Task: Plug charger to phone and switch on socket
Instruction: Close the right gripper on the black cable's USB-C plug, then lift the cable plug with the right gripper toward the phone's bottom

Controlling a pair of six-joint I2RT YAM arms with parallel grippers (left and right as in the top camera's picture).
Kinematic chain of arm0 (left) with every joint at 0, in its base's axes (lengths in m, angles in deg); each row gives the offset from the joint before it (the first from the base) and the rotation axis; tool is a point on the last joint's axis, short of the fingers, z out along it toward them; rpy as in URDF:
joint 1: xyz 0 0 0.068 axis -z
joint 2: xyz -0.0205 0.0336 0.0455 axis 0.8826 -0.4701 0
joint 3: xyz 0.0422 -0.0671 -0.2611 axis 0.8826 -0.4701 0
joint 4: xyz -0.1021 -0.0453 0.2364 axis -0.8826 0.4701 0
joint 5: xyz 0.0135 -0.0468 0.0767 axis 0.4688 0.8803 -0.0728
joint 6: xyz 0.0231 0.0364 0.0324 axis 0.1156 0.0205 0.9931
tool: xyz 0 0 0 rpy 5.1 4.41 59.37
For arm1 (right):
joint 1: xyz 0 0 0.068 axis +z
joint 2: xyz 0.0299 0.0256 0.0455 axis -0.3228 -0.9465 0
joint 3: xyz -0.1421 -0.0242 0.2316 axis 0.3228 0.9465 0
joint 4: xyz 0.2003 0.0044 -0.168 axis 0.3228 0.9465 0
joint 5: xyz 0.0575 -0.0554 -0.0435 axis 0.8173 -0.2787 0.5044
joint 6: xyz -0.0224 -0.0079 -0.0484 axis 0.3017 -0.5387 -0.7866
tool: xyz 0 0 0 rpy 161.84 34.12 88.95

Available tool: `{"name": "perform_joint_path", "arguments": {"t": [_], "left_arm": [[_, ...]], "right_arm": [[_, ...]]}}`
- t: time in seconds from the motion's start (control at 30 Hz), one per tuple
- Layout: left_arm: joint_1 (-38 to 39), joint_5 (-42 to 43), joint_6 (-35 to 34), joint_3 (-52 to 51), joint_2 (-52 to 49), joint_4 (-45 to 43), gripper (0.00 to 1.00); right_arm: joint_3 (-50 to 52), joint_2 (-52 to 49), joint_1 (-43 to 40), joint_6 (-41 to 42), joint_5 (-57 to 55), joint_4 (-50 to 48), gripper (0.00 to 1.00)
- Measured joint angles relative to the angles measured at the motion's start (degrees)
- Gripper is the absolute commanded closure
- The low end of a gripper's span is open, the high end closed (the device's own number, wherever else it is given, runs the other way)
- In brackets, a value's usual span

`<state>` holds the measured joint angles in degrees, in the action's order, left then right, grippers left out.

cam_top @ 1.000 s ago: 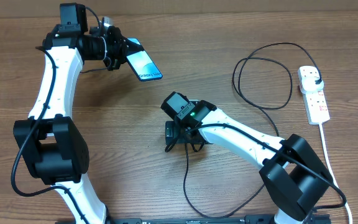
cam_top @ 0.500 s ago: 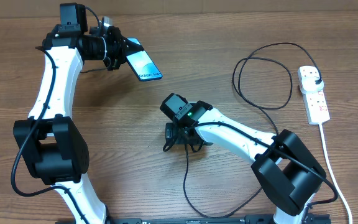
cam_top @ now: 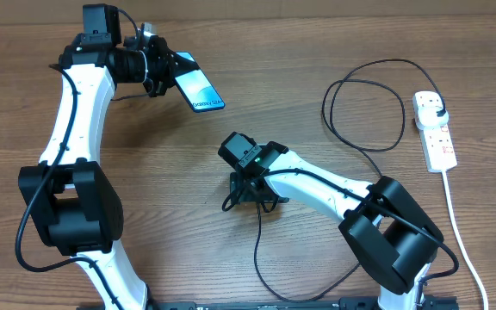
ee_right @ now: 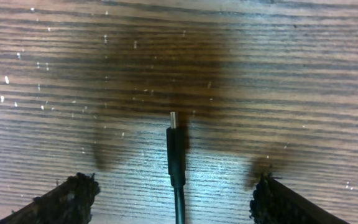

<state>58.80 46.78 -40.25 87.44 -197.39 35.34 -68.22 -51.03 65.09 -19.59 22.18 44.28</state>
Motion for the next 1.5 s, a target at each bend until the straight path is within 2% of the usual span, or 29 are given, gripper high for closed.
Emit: {"name": "perform_joint_path", "arguments": {"t": [0.3,0.73,0.97,1.03,1.5], "left_arm": [[0.0,0.0,0.0,0.0,-0.02,-0.52,0.96],[0.0,0.0,-0.02,0.0,0.0,-0.59,0.96],[-0.42,0.02,-0.02,0.0,-0.02,-0.76,0.96],[-0.72,0.02,-0.02,0.0,-0.02,-0.76,0.96],[-1.14,0.28,-0.37,0.0,0.0,-1.86,0.96]], "right_arm": [[-0.24,-1.27,0.0,0.07,-0.07,0.17,0.36],[-0.35,-1.49,0.02,-0.09,-0.15,-0.28,0.78],[-0.35,-1.55,0.0,0.09,-0.15,-0.46,0.87],[-0.35,-1.55,0.0,0.22,0.07,-0.76,0.96],[-0.44,-1.62,0.0,0.15,0.33,-0.92,0.96]]}}
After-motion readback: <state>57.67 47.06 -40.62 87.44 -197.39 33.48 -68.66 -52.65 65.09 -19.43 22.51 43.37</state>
